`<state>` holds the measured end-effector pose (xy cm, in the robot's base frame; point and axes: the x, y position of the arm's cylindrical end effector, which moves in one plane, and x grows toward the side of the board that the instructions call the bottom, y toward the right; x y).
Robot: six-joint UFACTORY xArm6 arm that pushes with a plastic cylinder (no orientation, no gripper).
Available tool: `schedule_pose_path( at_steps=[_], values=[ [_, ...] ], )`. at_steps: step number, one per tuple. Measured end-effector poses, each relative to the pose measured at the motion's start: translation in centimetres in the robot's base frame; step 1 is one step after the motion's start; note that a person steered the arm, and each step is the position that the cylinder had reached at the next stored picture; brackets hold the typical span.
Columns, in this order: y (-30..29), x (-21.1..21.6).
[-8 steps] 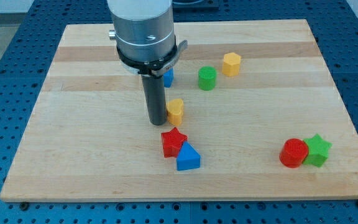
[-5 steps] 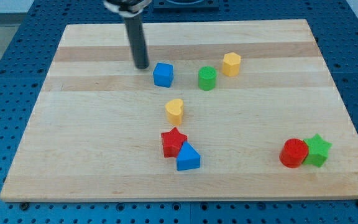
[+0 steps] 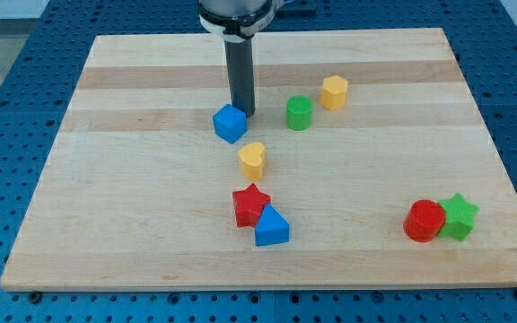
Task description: Move the blue cube towards the left of the red star
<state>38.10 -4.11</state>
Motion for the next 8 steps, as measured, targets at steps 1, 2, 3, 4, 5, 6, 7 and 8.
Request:
schedule_pose_path(
  at_steps=[1, 2, 3, 4, 5, 6, 7, 8],
  values=[
    [-1.4, 0.1],
    [-3.2, 0.0],
    [-3.3, 2.8],
    [-3.0, 6.5],
    [-2.5, 9.8],
    [-2.4, 10.7],
    [-3.1, 7.7],
    [-1.8, 6.1]
  ],
)
